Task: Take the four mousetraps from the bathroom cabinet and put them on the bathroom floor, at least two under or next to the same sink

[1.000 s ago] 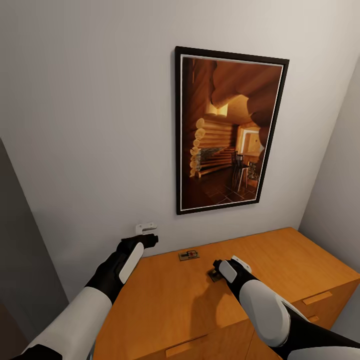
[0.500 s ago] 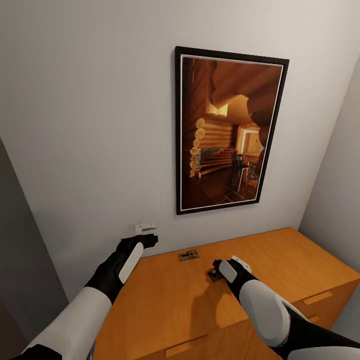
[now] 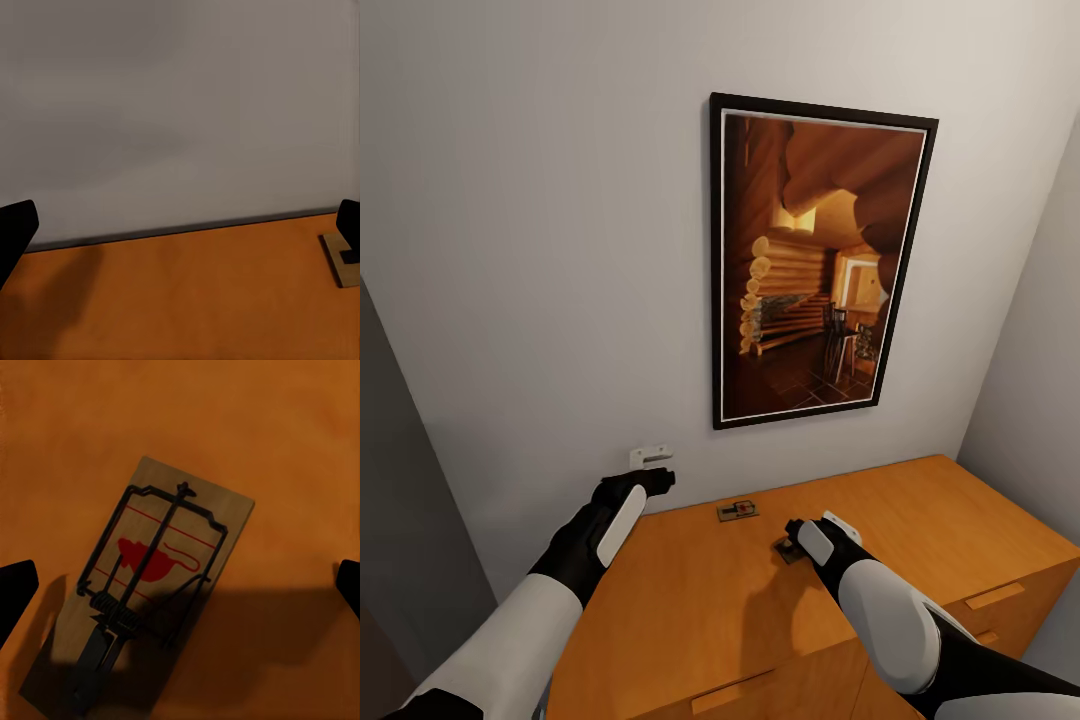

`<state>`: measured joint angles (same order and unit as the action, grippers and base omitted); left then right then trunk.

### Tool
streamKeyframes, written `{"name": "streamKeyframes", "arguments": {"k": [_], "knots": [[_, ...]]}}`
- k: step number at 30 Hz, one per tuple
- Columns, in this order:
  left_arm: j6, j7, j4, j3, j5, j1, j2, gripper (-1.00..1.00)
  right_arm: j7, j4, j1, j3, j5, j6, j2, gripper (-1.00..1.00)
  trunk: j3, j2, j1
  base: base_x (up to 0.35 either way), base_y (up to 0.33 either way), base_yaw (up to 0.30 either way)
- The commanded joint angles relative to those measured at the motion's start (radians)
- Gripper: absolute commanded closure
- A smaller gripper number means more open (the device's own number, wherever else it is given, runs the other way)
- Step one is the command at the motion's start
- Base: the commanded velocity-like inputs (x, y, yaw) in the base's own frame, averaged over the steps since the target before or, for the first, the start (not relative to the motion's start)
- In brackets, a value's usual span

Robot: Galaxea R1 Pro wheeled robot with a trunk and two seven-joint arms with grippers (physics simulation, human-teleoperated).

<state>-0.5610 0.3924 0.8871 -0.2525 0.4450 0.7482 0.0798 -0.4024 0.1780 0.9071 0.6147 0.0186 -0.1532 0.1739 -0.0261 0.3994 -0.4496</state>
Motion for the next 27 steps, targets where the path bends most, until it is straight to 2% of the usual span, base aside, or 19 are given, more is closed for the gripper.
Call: {"name": "streamKeyframes", "arguments": {"k": [1,18,22,23,27], "knots": [[-0.002,0.01,0.001,-0.003,0.011,0.0,-0.001,-1.0,-0.004,0.001,-0.001,0.003,0.006,-0.008,0.001,-1.0,0.001,0.001,0.0,0.0,0.0,0.0],[-0.002,0.009,0.002,-0.002,0.011,0.0,-0.001,-1.0,0.0,-0.021,-0.001,0.002,0.004,-0.008,0.001,-1.0,0.001,0.001,0.0,0.0,0.0,0.0],[-0.002,0.009,0.002,-0.003,0.011,0.0,-0.003,-1.0,0.056,-0.022,-0.001,0.002,0.005,-0.009,0.001,-1.0,0.001,0.001,0.0,0.0,0.0,0.0],[-0.002,0.009,0.002,-0.003,0.011,0.0,-0.002,-1.0,0.088,-0.024,-0.001,0.002,0.006,-0.009,0.001,-1.0,0.001,0.001,0.0,0.0,0.0,0.0],[-0.002,0.009,0.002,-0.002,0.011,0.0,-0.003,-1.0,0.126,-0.027,-0.001,0.002,0.006,-0.009,0.001,-1.0,0.001,0.001,0.0,0.0,0.0,0.0]]}}
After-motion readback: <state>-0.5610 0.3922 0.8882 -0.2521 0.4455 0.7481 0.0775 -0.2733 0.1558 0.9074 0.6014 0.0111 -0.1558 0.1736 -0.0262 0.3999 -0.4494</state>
